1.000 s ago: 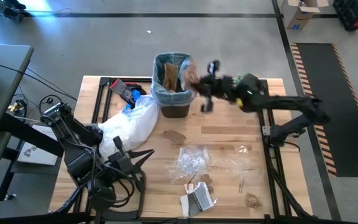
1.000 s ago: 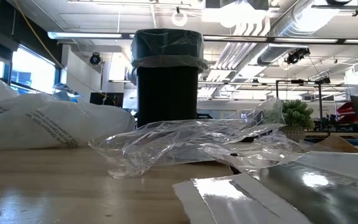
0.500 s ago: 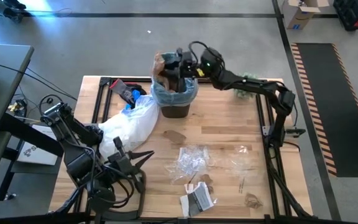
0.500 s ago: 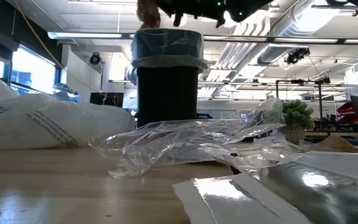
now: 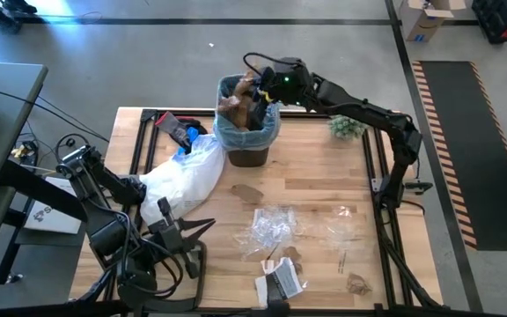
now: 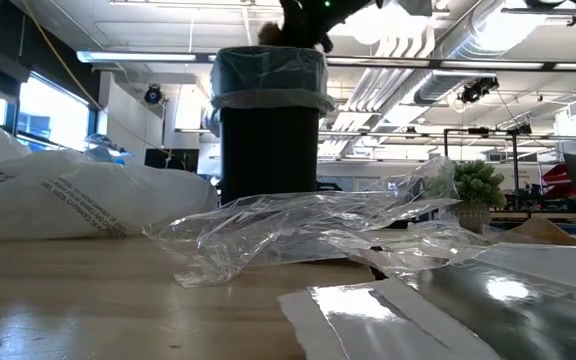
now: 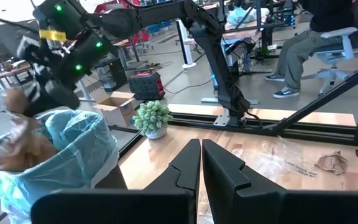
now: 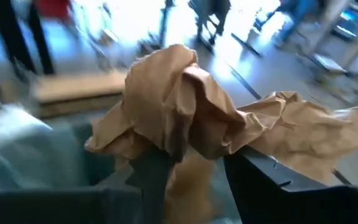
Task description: Place trash/remove bag and relplace
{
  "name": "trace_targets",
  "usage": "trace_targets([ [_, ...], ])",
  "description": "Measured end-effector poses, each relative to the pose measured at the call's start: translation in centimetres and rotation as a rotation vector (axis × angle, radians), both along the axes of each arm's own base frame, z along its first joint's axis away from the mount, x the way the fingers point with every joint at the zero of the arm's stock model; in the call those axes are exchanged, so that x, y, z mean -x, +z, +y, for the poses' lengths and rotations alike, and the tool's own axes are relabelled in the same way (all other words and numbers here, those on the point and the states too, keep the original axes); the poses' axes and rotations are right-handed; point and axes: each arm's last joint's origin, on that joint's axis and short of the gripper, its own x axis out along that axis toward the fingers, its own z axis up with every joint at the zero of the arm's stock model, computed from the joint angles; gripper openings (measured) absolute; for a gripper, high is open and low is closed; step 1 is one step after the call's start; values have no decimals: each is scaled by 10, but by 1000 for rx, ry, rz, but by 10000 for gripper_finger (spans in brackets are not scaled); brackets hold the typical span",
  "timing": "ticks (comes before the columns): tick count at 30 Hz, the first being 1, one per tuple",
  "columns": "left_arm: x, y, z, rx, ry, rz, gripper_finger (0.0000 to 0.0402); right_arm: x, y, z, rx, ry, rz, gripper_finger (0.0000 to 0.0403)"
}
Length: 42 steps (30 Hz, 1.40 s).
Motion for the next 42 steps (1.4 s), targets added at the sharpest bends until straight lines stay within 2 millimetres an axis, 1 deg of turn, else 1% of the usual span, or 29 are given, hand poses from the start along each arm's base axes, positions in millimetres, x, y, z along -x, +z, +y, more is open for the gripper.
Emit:
trace_targets([
  [5,0,0,0,-1,0,1,0,7,-9,0,67,-116,166,129],
  [9,0,0,0,-3,1,2,0,12,-3,9,134,-101,225,128],
  [14,-2,0,2,-4,10,3,0,14,7,24,161,-39,209,128],
  [17,-4,0,4,-4,17,3,0,11,9,28,112,27,149,128],
  [19,-5,0,5,-4,22,3,0,7,6,29,68,71,131,128],
  [22,-5,0,5,-4,23,3,0,1,-6,24,24,59,156,131],
  [24,-6,-2,6,-4,25,5,0,-2,-15,20,4,65,187,143],
  [27,-7,-7,6,-4,16,20,0,-2,-17,20,-28,72,190,176],
  [31,-9,-13,6,-4,22,25,0,6,-18,24,-7,104,277,221],
  [39,-13,-15,10,15,27,31,0,24,6,27,24,65,218,293],
  [42,-15,-16,12,21,28,36,0,31,19,29,45,47,166,308],
])
